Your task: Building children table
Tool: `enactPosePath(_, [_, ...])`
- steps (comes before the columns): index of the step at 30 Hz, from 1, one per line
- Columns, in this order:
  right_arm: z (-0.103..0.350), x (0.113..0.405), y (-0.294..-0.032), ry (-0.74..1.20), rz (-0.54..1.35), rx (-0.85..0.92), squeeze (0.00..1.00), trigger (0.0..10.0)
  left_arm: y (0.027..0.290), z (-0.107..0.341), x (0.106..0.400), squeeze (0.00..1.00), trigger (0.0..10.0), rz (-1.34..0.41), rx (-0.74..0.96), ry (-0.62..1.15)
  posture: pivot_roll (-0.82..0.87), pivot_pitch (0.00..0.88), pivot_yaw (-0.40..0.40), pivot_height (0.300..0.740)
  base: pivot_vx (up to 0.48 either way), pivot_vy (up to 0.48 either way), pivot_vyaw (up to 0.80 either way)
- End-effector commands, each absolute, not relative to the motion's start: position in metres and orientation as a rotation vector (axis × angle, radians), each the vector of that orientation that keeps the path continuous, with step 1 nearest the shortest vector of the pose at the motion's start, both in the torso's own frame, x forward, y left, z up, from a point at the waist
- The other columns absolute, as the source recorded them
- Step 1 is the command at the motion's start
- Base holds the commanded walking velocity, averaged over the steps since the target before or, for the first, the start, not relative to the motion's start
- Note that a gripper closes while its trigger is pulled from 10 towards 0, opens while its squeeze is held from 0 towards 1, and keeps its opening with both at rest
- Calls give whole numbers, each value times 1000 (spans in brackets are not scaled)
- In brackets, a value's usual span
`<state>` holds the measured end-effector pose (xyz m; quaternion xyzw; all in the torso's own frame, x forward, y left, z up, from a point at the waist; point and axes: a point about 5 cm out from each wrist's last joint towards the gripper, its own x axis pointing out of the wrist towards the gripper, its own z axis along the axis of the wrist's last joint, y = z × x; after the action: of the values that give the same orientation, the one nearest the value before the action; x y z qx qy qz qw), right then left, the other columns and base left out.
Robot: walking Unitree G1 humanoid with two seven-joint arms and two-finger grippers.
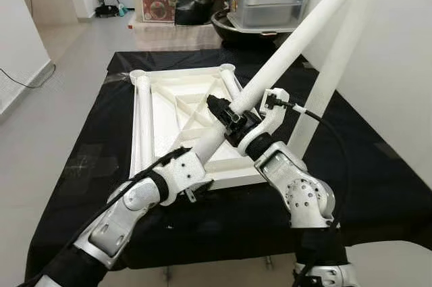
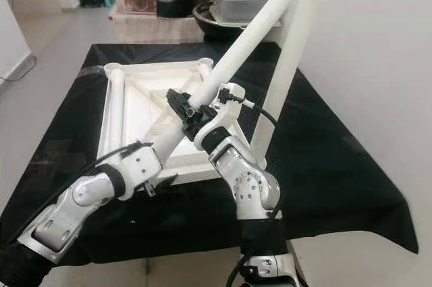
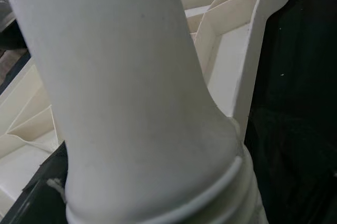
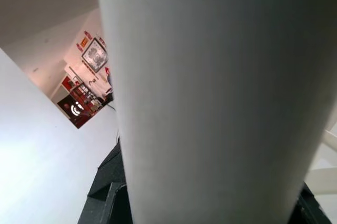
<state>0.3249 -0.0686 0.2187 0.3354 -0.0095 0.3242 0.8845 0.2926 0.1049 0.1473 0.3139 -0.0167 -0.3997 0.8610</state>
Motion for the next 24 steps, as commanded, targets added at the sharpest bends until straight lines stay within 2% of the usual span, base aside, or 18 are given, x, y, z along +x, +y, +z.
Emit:
enactPosePath(1, [230,323,-55,-52,759,690,0,0,103,141,287,1000,10000,-879,630,-13,48,0,-35,740,0,0,0])
enactPosePath(3, [232,325,-56,-60,758,679,0,0,112,140,287,1000,10000,-843,616,1,52,0,-38,740,0,0,0])
enactPosePath(5, [236,327,-59,-78,757,659,0,0,134,141,290,1000,10000,-744,615,22,58,0,-43,740,0,0,0])
enactPosePath(6, [236,327,-59,-78,757,659,0,0,134,141,290,1000,10000,-744,615,22,58,0,-43,740,0,0,0])
enactPosePath(8, [239,330,-61,-94,760,637,0,0,154,146,293,1000,10000,-637,644,15,65,0,-50,740,0,0,0])
enactPosePath(9, [239,330,-61,-94,760,637,0,0,154,146,293,1000,10000,-637,644,15,65,0,-50,740,0,0,0])
enactPosePath(11, [246,331,-63,-128,777,570,0,0,177,159,297,1000,10000,-516,657,-1,81,0,-63,740,0,0,0])
enactPosePath(13, [248,332,-63,-143,783,539,0,0,186,163,298,1000,10000,-470,661,-9,82,0,-64,740,0,0,0])
enactPosePath(14, [257,332,-64,-201,795,433,0,0,200,175,300,1000,10000,-372,640,-38,85,0,-68,740,0,0,0])
enactPosePath(16, [261,332,-65,-224,799,398,0,0,204,179,301,1000,10000,-343,625,-49,87,0,-70,740,0,0,0])
enactPosePath(17, [267,332,-66,-261,796,340,0,0,207,182,301,0,10000,-308,592,-65,87,0,-71,740,0,0,0])
enactPosePath(24, [295,334,-78,-393,741,201,0,0,203,175,298,0,10000,-266,407,-64,79,0,-67,740,0,0,0])
